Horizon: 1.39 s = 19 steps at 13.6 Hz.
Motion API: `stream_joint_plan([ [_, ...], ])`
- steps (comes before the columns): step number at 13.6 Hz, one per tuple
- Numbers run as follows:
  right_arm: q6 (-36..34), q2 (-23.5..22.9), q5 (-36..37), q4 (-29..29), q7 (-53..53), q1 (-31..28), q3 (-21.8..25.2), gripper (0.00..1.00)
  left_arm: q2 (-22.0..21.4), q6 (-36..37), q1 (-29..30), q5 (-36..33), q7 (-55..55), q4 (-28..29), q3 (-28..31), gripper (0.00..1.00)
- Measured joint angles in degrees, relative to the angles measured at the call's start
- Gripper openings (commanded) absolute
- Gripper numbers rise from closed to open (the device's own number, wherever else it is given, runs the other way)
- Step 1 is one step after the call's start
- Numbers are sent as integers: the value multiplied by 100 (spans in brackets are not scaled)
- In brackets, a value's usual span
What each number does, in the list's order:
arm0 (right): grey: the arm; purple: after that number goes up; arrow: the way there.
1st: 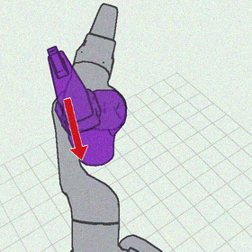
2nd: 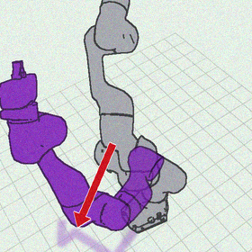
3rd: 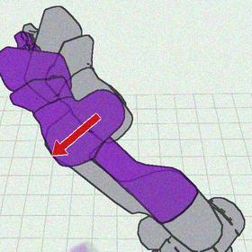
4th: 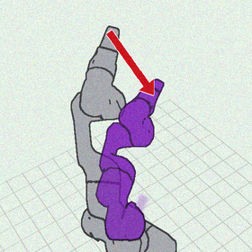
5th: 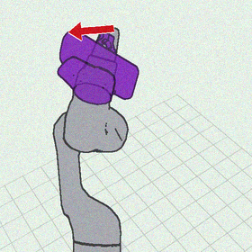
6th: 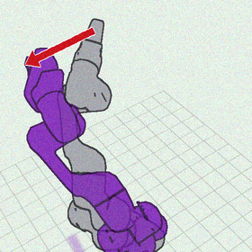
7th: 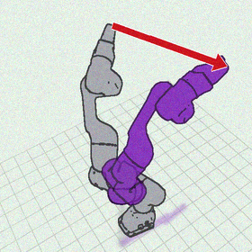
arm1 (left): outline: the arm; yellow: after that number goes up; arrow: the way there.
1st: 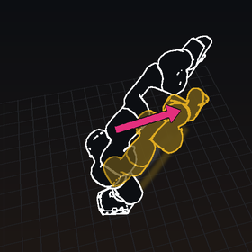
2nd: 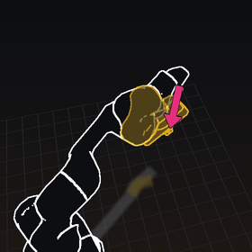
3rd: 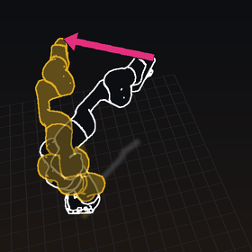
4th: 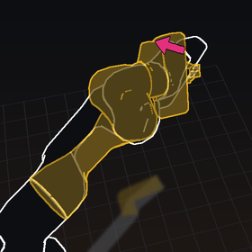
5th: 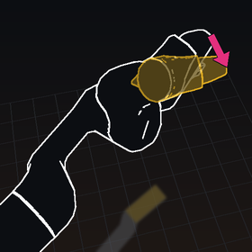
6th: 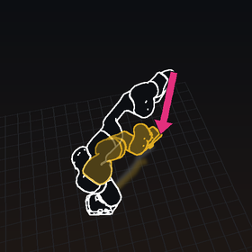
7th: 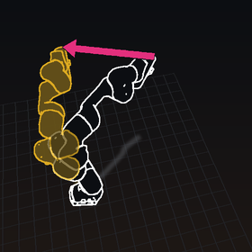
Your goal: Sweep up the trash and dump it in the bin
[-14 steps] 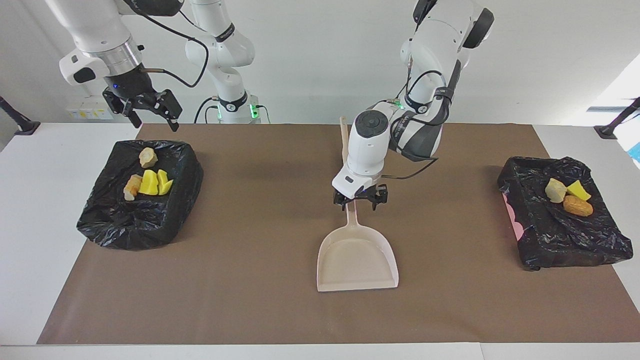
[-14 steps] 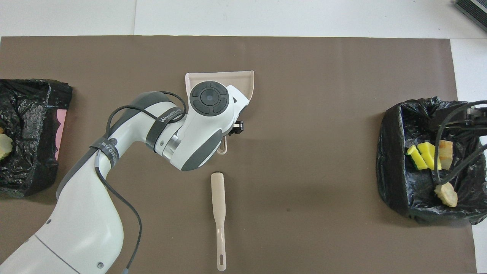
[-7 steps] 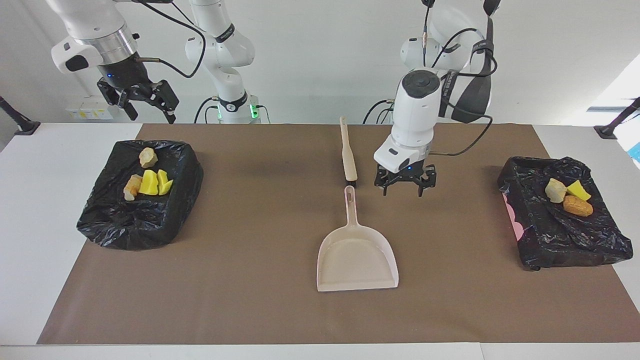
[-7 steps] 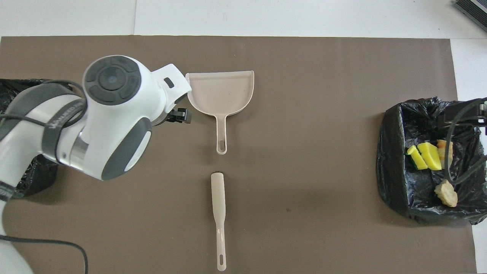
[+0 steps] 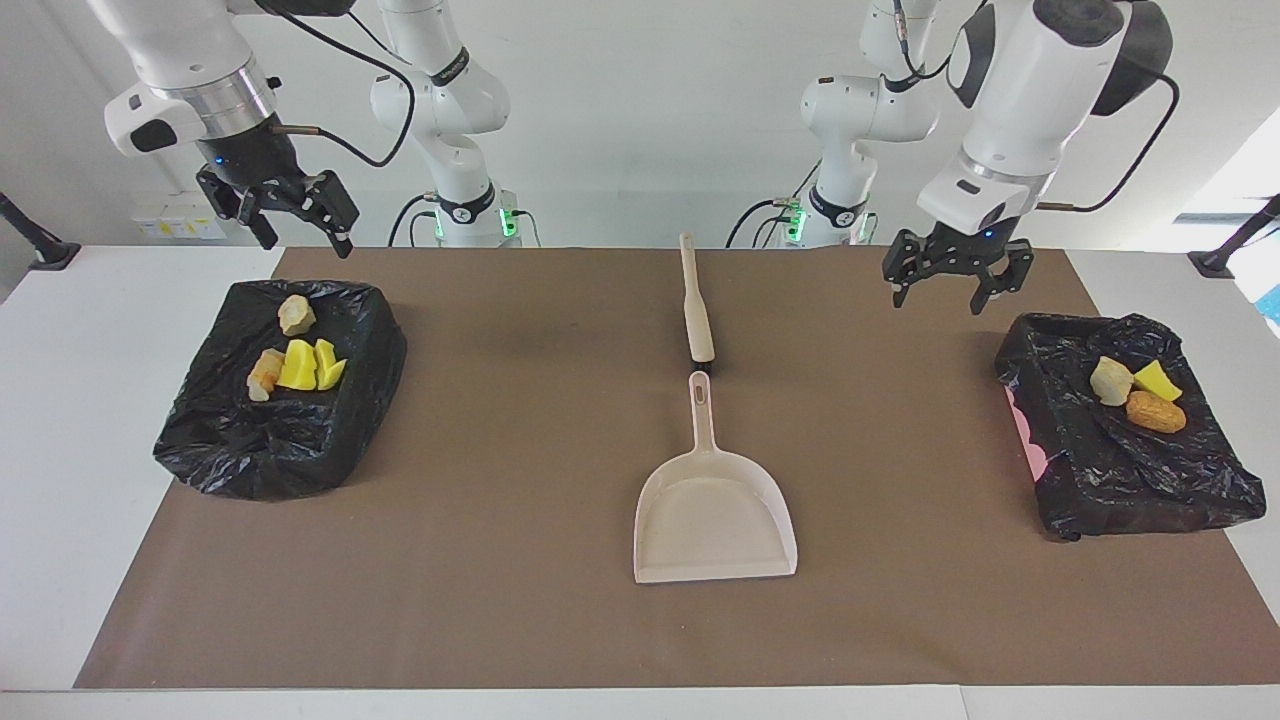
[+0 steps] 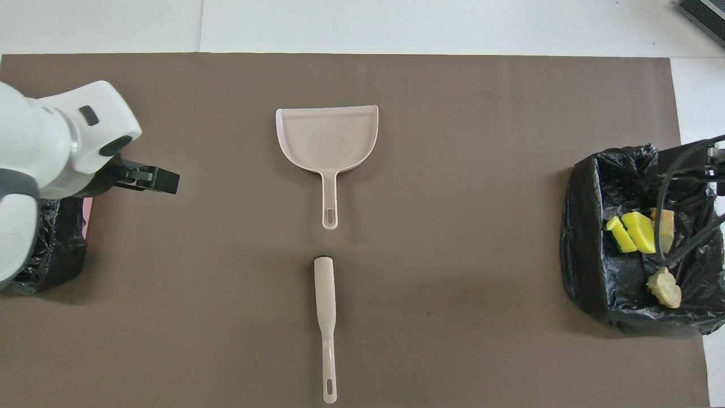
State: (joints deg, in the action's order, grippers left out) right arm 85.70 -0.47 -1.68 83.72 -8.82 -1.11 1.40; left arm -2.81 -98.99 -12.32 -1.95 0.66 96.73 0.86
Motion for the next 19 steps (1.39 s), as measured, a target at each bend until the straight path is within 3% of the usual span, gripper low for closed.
stream_joint_plan([
  [3,0,0,0,0,-1,-5,10,100,-168,382,265,215,205,-172,26,100],
  [9,0,0,0,0,-1,-2,7,100,-86,1161,564,281,408,-834,15,100],
  [19,0,0,0,0,-1,-2,5,100,75,1320,789,281,409,-1095,-245,100],
])
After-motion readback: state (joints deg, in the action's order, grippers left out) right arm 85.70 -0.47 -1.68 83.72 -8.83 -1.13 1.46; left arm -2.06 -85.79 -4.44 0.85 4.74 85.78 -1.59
